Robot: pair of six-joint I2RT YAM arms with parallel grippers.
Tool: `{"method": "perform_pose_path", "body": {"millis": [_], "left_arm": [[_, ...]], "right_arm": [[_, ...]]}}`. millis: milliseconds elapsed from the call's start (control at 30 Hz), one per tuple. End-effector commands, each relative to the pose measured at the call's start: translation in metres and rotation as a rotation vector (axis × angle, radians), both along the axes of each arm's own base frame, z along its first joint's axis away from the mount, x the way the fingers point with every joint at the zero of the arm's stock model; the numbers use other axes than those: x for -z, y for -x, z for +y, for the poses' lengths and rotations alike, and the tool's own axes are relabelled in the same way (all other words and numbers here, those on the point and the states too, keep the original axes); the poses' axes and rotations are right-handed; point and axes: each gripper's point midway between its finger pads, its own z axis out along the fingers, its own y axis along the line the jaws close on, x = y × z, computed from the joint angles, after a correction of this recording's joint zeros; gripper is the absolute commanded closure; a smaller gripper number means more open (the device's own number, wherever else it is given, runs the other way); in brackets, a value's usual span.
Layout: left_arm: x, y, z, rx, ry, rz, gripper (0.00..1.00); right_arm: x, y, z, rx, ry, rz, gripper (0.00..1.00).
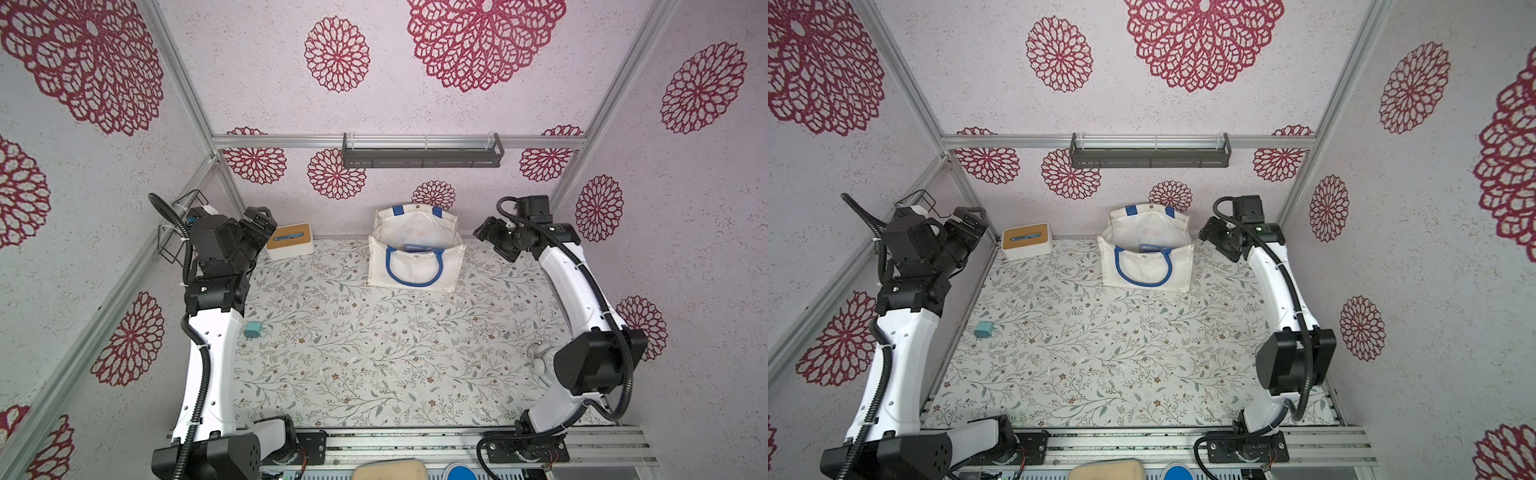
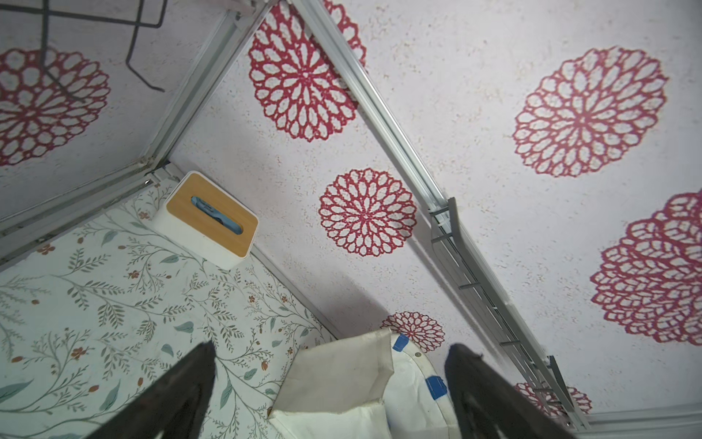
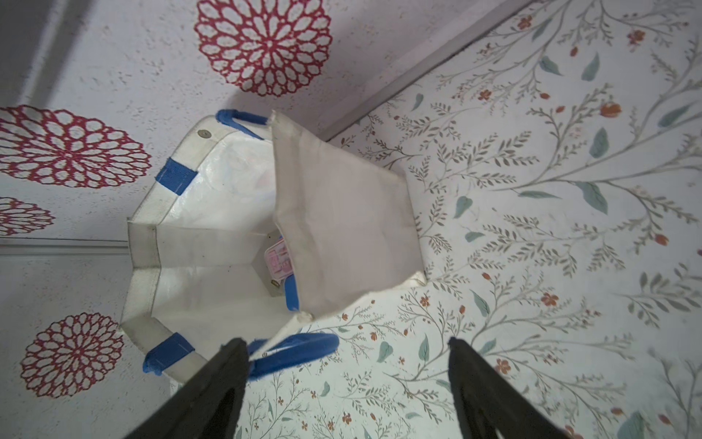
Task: Take out the compass set from the canvas bag
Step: Adjust the canvas bag at the center of the board.
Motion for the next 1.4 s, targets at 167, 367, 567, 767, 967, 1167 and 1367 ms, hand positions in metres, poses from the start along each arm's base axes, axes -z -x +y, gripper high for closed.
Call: {"method": "perform_pose_path", "body": {"millis": [167,367,567,767,967,1167,1367], "left_arm": [[0.009,0.007,0.007,-0.062,0.051,0.005,0.03],[0.036,-0.014,-0.019,0.094,0.16,0.131,0.01],[0.07,-0.024,-0.07,0.25,0.101,0.285,0.05],[0.113,-0.035,-0.124,0.381,0.123,0.414,0.19],[0.123,-0.042,-0.177,0.47,0.134,0.454,0.23],[0.128,-0.039,-0.207,0.512,0.173,0.475,0.23],[0.138,-0.03,-0.205,0.5,0.173,0.524,0.23]], "right_arm": [[0.003,-0.052,0.024,-0.094,0.028,-0.021,0.17],[0.024,-0.078,0.042,-0.13,-0.006,0.008,0.33],[0.037,-0.079,0.062,-0.161,-0.023,0.032,0.52],[0.039,-0.061,0.08,-0.206,0.005,0.068,0.85],[0.031,-0.025,0.109,-0.265,-0.015,0.099,1.0],[0.022,0.022,0.147,-0.288,-0.135,0.126,1.0],[0.016,0.066,0.209,-0.318,-0.361,0.157,0.97]]}}
